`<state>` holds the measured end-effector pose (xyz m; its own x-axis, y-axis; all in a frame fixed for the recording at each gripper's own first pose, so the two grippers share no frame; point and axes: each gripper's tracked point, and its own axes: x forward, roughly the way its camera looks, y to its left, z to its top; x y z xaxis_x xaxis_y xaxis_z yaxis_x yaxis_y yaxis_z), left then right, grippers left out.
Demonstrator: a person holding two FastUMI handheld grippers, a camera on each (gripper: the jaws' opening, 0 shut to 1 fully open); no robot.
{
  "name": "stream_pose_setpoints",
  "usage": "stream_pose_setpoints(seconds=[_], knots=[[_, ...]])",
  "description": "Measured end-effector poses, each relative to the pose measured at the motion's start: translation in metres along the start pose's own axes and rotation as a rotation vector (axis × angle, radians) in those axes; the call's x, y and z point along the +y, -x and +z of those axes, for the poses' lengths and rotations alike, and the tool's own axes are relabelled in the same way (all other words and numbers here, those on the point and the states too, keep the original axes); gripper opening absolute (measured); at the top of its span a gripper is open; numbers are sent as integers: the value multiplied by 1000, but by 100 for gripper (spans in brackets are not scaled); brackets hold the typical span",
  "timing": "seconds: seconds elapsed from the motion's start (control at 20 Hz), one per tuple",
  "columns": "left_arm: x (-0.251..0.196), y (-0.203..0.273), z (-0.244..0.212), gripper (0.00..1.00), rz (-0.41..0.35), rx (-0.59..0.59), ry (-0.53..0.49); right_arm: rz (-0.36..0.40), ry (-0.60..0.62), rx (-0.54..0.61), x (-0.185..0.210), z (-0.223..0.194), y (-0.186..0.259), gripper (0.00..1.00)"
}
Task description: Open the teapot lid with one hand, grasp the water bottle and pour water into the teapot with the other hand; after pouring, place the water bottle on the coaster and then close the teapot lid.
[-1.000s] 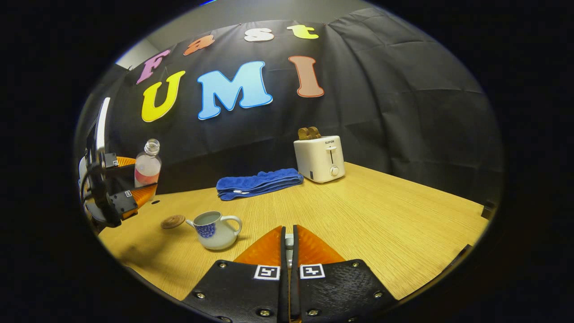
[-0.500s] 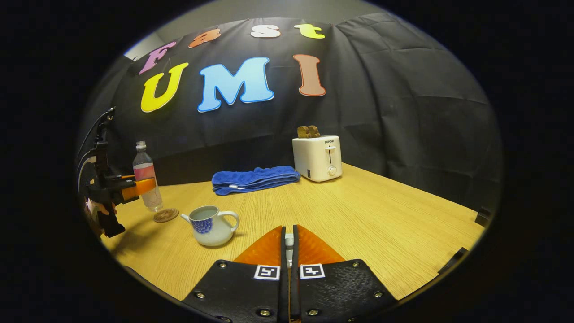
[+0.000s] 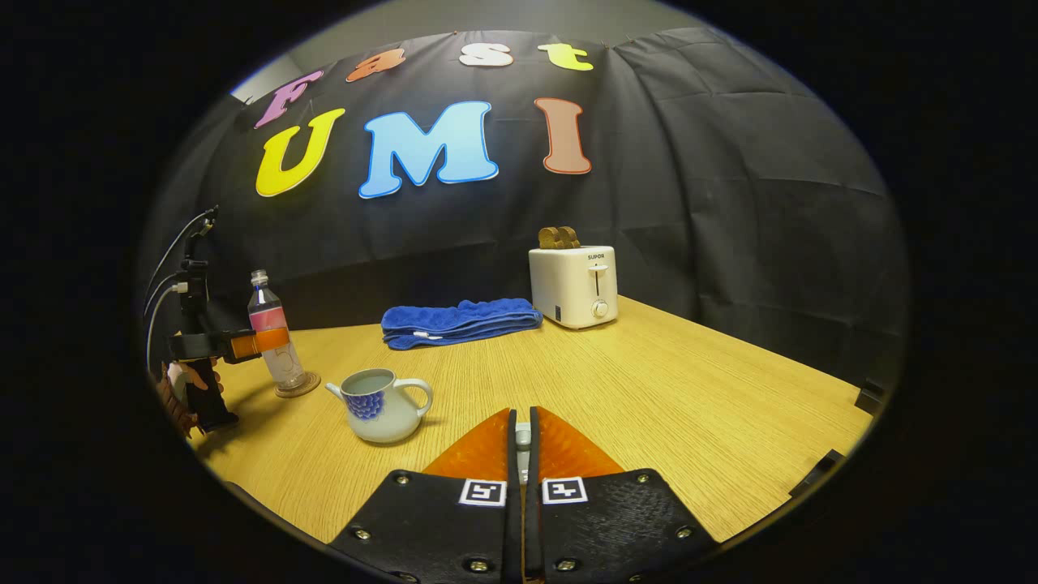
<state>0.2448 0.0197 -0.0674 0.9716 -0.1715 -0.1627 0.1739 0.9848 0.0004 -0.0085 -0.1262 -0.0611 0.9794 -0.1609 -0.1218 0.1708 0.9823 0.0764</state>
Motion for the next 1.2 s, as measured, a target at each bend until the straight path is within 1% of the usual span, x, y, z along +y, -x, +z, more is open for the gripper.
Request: stream_pose_setpoints(seconds=[0.15, 0.2, 0.25, 0.35, 0.6, 0.7, 0.8, 0.9, 1.05, 1.2], knots=[[-1, -4, -3, 84, 11, 2, -4, -1, -6, 0, -1, 1, 1, 2], [0, -3, -2, 87, 14, -3, 3, 1, -6, 1, 0, -1, 0, 2], [1, -3, 1, 87, 18, -12, 11, 1, -5, 1, 0, 0, 0, 2], [2, 1, 1, 100, 26, -9, 12, 3, -3, 1, 1, 1, 0, 2], [3, 13, -4, 100, 16, 21, 37, 15, -15, 2, 6, 1, -3, 2], [2, 22, -5, 100, 11, 22, 27, 22, -12, 2, 10, 2, -5, 2], [1, 33, -5, 100, 10, 18, 15, 26, -5, -13, 13, 9, -5, 2], [-1, 47, -4, 100, 6, 10, 23, 38, 7, -34, 20, 19, -8, 2], [1, 70, 0, 100, 11, -3, 42, 80, 32, -60, 43, 33, -14, 2], [8, 93, 7, 100, 38, -31, 32, 143, 36, -79, 73, 44, -22, 2]])
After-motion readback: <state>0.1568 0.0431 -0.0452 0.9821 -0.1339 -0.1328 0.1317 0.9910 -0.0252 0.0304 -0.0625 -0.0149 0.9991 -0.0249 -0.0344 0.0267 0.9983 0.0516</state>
